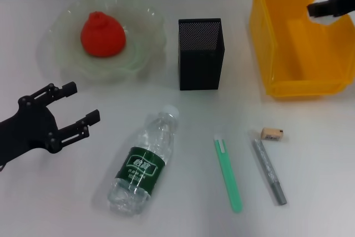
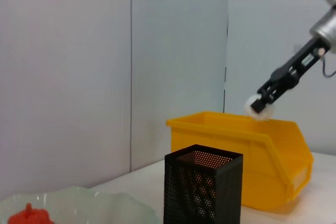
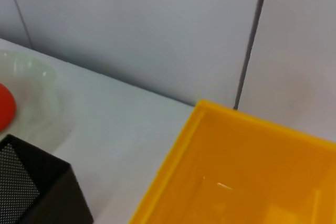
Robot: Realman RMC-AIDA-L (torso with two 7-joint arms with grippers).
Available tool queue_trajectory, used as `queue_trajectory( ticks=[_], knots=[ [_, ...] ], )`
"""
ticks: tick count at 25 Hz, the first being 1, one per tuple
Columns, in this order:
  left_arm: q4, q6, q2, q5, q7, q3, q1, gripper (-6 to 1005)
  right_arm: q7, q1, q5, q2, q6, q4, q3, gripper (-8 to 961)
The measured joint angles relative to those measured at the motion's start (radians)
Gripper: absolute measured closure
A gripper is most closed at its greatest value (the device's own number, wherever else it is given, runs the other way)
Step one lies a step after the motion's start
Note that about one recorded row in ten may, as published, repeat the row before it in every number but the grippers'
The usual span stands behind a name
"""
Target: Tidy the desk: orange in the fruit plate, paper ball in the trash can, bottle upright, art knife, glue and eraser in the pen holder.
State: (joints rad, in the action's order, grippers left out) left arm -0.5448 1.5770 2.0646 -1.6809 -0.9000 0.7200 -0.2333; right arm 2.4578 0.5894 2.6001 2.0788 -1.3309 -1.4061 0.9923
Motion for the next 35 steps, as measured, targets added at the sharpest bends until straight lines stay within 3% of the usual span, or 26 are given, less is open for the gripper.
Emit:
queue_trajectory(
  ticks=[6,7,8,10,12,13,16,19,20,21,23,24,25,26,27,28,31,34,35],
  knots=[
    [-0.006,0.005,-0.002,-0.008,-0.046,0.003,-0.006,209,-0.074,-0.029,-0.140,0.002,0.015,0.021,-0.002,374],
    [-0.049,0.041,-0.001,-0.028,-0.092,0.010,-0.011,209,-0.147,-0.074,-0.276,0.002,0.009,0.008,-0.002,365],
    [-0.049,0.041,-0.001,-0.028,-0.092,0.010,-0.011,209,-0.147,-0.074,-0.276,0.002,0.009,0.008,-0.002,336],
    [-0.100,0.086,0.006,-0.034,-0.109,0.012,-0.008,209,-0.244,-0.134,-0.429,0.002,0.006,-0.002,0.000,278],
    [-0.151,0.127,0.010,-0.031,-0.152,0.019,-0.011,209,-0.464,-0.242,-0.666,0.004,-0.007,0.012,0.022,219],
    [-0.151,0.127,0.010,-0.031,-0.152,0.019,-0.011,209,-0.464,-0.242,-0.666,0.004,-0.007,0.012,0.022,190],
    [-0.214,0.135,0.014,-0.026,-0.218,0.047,-0.019,208,-0.712,-0.341,-0.849,0.007,-0.054,0.078,0.064,133],
    [-0.371,0.038,0.016,0.032,-0.367,0.218,0.003,208,-1.029,-0.429,-0.969,0.008,-0.165,0.261,0.085,104],
    [-0.583,-0.105,0.015,0.057,-0.516,0.407,0.075,208,-1.141,-0.444,-0.997,0.008,-0.213,0.332,0.081,104],
    [-0.583,-0.105,0.015,0.057,-0.516,0.407,0.075,208,-1.141,-0.444,-0.997,0.008,-0.213,0.332,0.081,104],
    [-0.793,-0.232,0.011,0.044,-0.674,0.557,0.153,208,-1.284,-0.459,-1.005,0.007,-0.275,0.433,0.072,104],
    [-0.793,-0.232,0.011,0.044,-0.674,0.557,0.153,208,-1.284,-0.459,-1.005,0.007,-0.275,0.433,0.072,104],
    [-0.960,-0.323,0.008,-0.021,-0.858,0.666,0.208,208,-1.356,-0.464,-1.000,0.004,-0.292,0.498,0.061,104],
    [-1.037,-0.360,0.008,-0.072,-0.966,0.715,0.229,208,-1.377,-0.465,-0.996,0.004,-0.295,0.518,0.058,104],
    [-1.037,-0.360,0.008,-0.072,-0.966,0.715,0.229,208,-1.405,-0.465,-0.988,0.003,-0.297,0.545,0.054,104],
    [-1.124,-0.411,0.008,-0.200,-1.138,0.792,0.236,207,-1.425,-0.466,-0.983,0.002,-0.298,0.564,0.050,104],
    [-1.168,-0.452,0.009,-0.317,-1.280,0.869,0.229,207,-1.457,-0.468,-0.966,0.002,-0.298,0.591,0.038,105],
    [-1.197,-0.508,0.011,-0.498,-1.475,0.980,0.197,207,-1.478,-0.470,-0.940,0.001,-0.296,0.617,0.013,105],
    [-1.199,-0.526,0.013,-0.613,-1.605,1.037,0.161,207,-1.495,-0.472,-0.932,0.001,-0.296,0.631,0.004,105]
  ],
)
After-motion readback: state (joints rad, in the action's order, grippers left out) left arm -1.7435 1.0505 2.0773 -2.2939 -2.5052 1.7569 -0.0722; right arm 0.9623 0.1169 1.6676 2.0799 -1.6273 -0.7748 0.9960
